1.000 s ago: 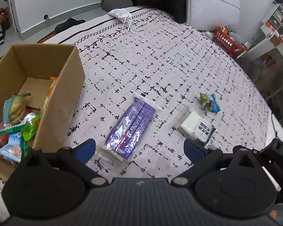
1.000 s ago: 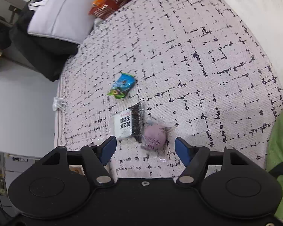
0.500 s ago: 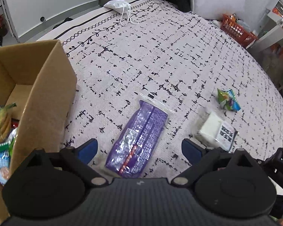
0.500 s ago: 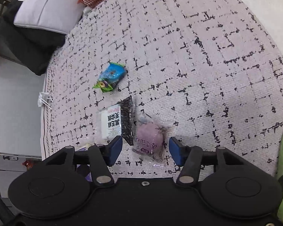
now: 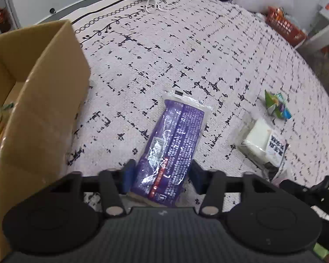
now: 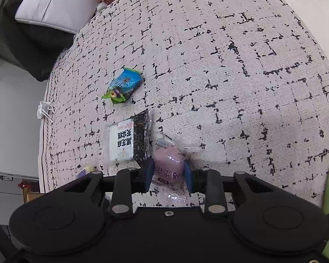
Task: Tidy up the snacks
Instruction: 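Close the left tool on the purple bar while the right tool grasps the pink packet, then carry the purple bar and pink packet over the cardboard box with both tools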
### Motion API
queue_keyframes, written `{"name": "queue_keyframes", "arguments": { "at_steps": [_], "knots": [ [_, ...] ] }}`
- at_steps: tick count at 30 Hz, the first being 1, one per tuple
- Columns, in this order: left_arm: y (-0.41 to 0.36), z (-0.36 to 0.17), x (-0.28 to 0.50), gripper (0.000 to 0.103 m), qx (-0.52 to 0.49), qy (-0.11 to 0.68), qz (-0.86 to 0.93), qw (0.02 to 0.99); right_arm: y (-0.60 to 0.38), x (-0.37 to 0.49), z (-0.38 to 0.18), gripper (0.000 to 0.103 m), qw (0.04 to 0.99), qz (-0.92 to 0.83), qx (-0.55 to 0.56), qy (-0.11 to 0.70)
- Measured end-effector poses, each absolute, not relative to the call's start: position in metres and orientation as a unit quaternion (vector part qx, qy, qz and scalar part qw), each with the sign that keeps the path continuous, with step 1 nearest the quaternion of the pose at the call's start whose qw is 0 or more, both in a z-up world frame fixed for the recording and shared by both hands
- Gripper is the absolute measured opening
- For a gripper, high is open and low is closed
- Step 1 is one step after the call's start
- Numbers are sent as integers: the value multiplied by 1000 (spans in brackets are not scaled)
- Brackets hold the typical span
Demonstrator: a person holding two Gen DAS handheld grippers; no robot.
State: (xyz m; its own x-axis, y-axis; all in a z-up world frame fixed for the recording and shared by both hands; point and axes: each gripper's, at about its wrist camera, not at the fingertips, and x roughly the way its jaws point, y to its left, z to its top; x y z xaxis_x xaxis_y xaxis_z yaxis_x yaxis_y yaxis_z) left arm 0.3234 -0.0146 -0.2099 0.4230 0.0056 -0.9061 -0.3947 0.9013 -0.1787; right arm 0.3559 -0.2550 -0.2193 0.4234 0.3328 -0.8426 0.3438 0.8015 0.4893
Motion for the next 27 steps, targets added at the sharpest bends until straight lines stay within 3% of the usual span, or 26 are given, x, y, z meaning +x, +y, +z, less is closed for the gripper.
{"name": "queue_keyframes", "arguments": {
  "at_steps": [27],
  "knots": [
    [-2,-111,250,42,-205,449,115,862,-221,319,-155,27,814,110,308,479]
  ]
}}
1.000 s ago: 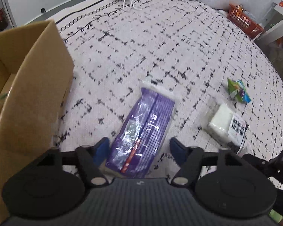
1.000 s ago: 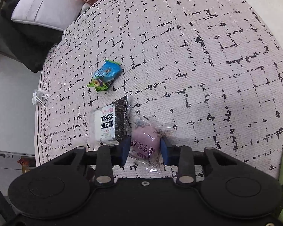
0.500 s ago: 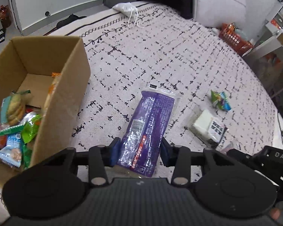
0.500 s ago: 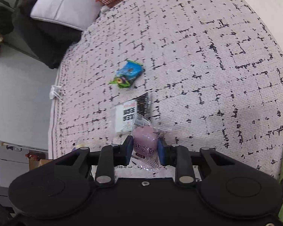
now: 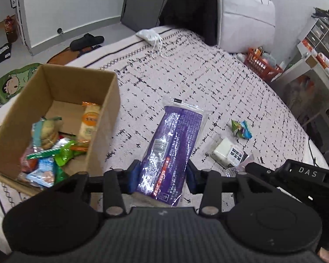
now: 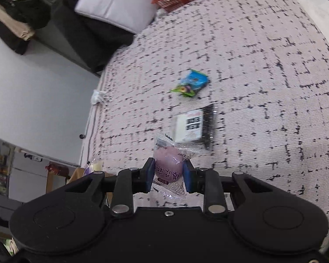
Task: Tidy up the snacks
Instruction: 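Carry the purple bar and pink packet over the cardboard box with both tools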
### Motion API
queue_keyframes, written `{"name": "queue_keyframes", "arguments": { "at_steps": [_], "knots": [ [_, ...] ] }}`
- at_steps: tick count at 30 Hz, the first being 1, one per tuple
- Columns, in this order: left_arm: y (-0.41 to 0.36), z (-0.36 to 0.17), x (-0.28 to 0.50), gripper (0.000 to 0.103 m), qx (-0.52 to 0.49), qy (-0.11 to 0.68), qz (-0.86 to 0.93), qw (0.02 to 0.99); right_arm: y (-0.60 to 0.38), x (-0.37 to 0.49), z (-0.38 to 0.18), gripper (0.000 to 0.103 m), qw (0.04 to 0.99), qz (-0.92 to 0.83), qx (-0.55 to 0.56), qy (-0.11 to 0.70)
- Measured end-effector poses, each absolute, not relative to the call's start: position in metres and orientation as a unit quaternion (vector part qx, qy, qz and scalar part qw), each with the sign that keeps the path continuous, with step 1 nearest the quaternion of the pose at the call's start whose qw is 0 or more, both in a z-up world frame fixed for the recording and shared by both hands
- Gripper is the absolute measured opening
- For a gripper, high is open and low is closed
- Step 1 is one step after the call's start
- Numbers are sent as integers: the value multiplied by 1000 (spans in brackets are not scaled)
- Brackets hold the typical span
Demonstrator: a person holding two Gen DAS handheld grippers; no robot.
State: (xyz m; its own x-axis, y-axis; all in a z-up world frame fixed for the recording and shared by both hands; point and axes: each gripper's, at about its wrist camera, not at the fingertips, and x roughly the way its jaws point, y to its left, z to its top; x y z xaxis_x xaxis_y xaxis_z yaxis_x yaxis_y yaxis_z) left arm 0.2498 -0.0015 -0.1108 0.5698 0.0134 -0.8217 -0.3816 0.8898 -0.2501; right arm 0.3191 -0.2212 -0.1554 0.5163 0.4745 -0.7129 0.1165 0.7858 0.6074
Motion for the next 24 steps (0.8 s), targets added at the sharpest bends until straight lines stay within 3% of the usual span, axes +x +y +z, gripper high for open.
{"name": "queue_keyframes", "arguments": {
  "at_steps": [24],
  "knots": [
    [82,-77,194,42,-250,406,148,866,-138,287,-108,27,829,231,262,437]
  ]
}}
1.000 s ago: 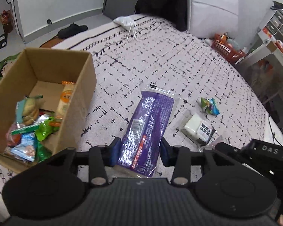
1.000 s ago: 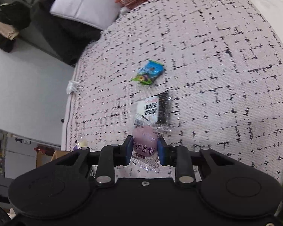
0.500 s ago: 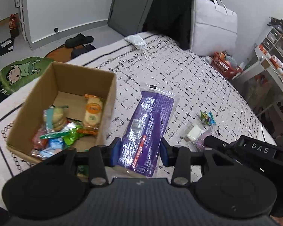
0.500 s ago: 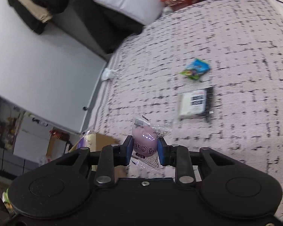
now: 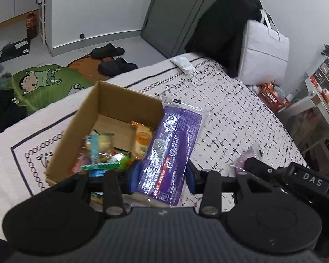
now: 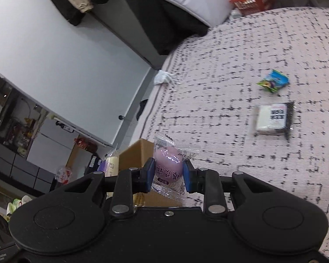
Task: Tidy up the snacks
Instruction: 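Carry the purple bar and pink packet over the cardboard box with both tools, then open both tools to drop the purple bar and pink packet into the box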
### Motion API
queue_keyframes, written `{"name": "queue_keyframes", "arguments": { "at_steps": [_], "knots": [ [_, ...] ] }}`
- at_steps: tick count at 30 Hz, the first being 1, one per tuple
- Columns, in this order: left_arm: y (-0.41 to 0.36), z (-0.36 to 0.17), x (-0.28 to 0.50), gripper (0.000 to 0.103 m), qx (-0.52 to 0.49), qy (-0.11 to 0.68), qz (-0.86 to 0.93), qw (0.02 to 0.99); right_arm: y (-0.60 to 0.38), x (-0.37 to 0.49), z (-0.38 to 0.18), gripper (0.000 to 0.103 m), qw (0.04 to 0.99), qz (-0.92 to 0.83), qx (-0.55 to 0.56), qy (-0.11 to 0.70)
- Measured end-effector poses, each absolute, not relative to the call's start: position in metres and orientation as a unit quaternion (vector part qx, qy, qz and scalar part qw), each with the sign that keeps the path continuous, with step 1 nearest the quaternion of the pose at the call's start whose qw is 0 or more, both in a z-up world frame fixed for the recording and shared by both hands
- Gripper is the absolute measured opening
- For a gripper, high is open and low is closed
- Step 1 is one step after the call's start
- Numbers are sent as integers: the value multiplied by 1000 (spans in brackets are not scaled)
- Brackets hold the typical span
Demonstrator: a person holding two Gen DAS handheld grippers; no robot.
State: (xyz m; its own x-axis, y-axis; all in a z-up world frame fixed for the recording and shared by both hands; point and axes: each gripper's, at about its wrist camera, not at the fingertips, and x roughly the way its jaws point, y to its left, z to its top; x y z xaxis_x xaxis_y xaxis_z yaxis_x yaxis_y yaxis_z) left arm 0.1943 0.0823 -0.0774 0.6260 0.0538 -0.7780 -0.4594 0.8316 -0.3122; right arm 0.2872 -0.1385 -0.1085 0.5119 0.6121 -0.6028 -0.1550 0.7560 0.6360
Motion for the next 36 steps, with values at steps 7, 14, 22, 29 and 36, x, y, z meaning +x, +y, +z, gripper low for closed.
{"name": "queue_keyframes", "arguments": {
  "at_steps": [7,14,22,29,36],
  "knots": [
    [112,-75,186,42,-270,396,152,865,-122,283,-101,27,839,237,239,426],
    [138,-80,183,42,-286,394,154,860,-97,277,-96,27,843,253,221,421],
    [161,-97,189,42,-308,401,157,848,-75,274,-99,27,842,269,207,419],
    [176,-114,199,42,-320,414,159,837,-57,279,-106,27,838,281,201,422],
    [187,-112,206,45,-313,419,168,835,-42,285,-110,27,833,285,201,429]
  ]
}}
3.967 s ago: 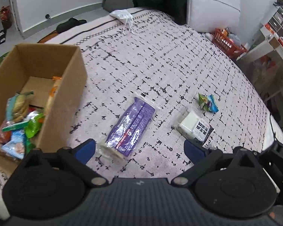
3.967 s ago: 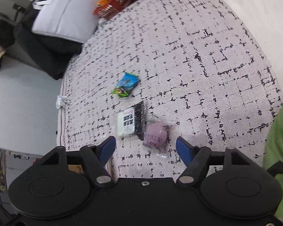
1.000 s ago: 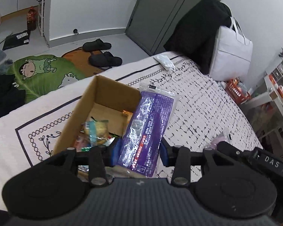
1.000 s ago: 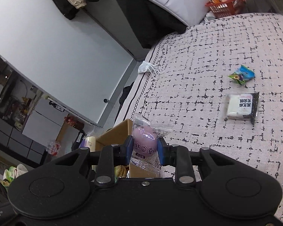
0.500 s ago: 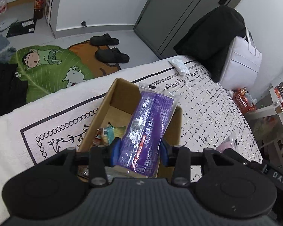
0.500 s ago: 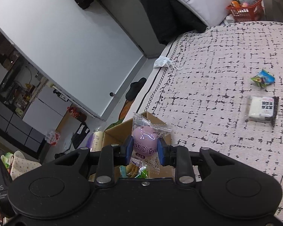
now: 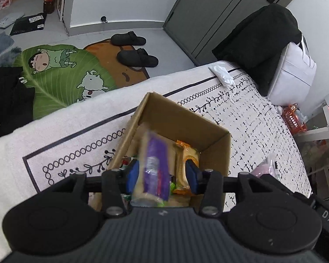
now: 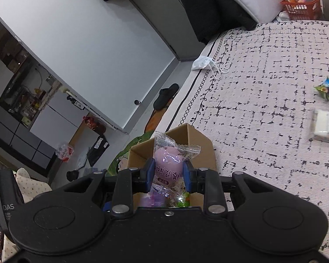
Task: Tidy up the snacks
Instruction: 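Open both tools to drop the purple bar and pink packet into the box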
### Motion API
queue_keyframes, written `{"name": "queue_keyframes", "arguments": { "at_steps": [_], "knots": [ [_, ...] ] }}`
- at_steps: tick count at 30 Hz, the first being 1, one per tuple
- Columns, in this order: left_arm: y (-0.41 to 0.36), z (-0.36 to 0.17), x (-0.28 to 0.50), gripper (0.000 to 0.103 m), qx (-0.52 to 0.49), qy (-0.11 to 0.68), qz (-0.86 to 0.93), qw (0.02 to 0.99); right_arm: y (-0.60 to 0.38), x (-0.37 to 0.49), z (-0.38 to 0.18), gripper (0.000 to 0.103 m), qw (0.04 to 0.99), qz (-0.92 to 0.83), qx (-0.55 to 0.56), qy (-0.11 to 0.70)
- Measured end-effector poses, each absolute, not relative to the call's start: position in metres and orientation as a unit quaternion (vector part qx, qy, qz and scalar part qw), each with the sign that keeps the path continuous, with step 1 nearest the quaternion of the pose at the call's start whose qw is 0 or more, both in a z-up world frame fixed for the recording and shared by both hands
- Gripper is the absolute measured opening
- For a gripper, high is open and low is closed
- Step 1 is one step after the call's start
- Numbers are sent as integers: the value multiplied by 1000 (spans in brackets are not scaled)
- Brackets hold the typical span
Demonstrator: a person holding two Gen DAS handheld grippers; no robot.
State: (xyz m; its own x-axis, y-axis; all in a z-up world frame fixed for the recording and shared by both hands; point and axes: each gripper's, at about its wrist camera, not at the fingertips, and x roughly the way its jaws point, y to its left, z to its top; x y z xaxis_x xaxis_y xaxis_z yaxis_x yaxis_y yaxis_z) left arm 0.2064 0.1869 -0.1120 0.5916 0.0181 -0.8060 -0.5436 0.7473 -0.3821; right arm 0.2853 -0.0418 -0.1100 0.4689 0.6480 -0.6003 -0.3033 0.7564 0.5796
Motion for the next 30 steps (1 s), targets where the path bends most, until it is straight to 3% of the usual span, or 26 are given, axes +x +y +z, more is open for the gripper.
{"name": "queue_keyframes", "arguments": {
  "at_steps": [8,13,17,25,27,30],
  "knots": [
    [184,-101,210,47,-292,421,170,842,-37,284,-107,39,825,306,205,428],
    [172,-98,206,61,-287,426,170,841,-52,281,-107,42,829,289,209,432],
    [163,-93,203,83,-275,431,172,842,-65,277,-103,46,830,280,213,434],
    [139,-77,199,85,-256,428,167,850,-96,272,-95,57,840,258,203,433],
    [133,-74,198,90,-256,427,165,852,-103,272,-94,59,842,251,200,434],
    [121,-69,197,93,-252,420,159,858,-118,271,-93,70,845,239,202,435]
  ]
}}
